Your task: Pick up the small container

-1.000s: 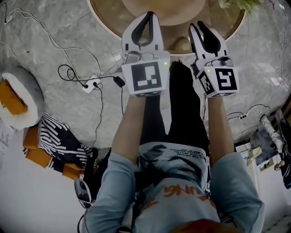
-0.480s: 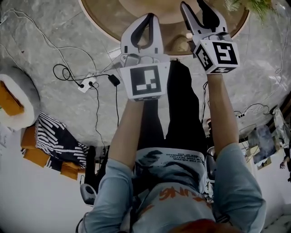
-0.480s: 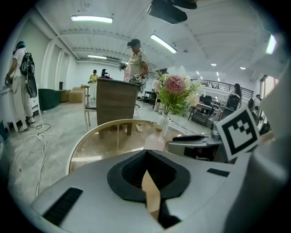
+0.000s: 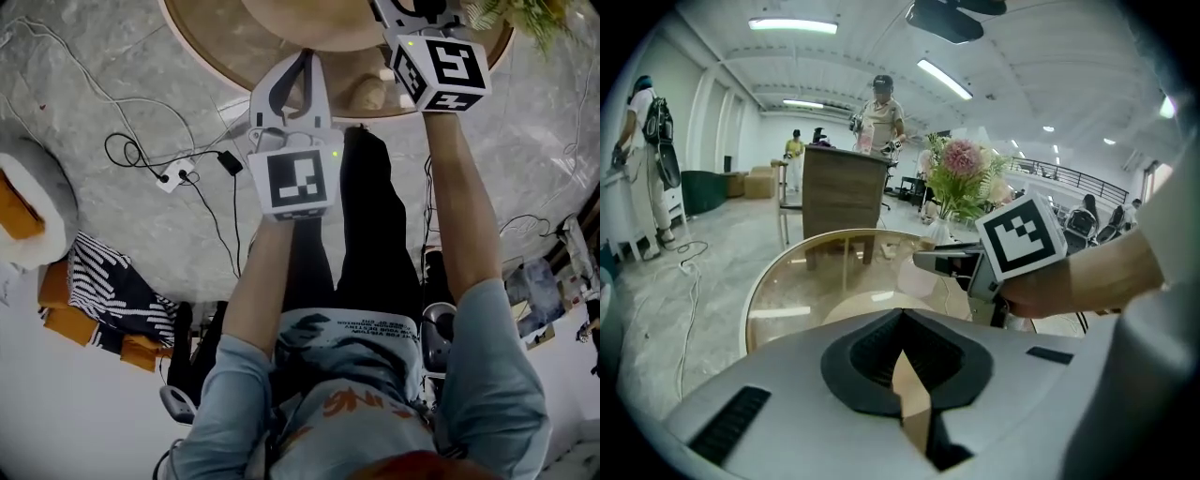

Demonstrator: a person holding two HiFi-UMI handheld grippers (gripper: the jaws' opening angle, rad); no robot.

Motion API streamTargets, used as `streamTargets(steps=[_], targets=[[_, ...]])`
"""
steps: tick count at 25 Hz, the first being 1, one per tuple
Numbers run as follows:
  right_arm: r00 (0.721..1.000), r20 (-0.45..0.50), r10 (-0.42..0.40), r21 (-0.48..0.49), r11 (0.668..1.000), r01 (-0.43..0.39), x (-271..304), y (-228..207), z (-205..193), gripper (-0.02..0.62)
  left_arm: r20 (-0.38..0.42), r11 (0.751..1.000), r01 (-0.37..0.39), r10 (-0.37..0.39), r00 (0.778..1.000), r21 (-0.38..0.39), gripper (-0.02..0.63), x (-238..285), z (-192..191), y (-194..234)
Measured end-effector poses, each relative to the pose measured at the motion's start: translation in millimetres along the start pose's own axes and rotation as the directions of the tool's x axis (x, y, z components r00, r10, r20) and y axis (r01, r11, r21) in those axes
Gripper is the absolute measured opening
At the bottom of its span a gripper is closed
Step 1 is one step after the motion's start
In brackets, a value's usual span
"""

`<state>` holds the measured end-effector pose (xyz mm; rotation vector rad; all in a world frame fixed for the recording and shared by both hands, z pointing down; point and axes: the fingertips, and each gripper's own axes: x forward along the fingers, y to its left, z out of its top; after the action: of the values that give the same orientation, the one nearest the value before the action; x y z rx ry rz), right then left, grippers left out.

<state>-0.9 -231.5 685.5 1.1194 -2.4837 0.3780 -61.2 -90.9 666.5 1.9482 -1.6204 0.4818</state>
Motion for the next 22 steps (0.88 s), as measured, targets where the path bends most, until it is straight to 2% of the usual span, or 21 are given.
streamTargets(steps=[3,5,9,13,16,22], targets=[[1.000,0.013,-0.015,-0.046,0.999,0.015,6,0,2,0.192,-0.016,1.000,-0.003,0.003,1.000,-0.006,0.023,-2,-4,2],[0.999,0.033,-0.036,-0.066,0.997,0.038,9,-3,3,0.154,-0.021,1.000,-0.002,0.001,1.000,-0.006,0.023,-1,-4,4],[0.996,0.069,-0.053,-0.060,0.997,0.057,12,-4,1,0.164,-0.029,1.000,0.002,-0.002,1.000,-0.002,0.023,-1,-8,7],[0.995,0.076,-0.067,-0.082,0.994,0.073,18,-4,2,0.201,-0.033,1.000,-0.002,0.002,0.999,-0.014,0.023,-4,-10,10],[0.995,0.078,-0.063,-0.095,0.993,0.070,23,-5,4,0.201,-0.034,1.000,0.001,-0.001,0.999,-0.018,0.023,-5,-10,10],[0.996,0.070,-0.049,-0.032,0.998,0.052,24,-8,8,0.155,-0.039,0.999,-0.006,0.005,0.999,-0.031,0.023,-7,-14,3]])
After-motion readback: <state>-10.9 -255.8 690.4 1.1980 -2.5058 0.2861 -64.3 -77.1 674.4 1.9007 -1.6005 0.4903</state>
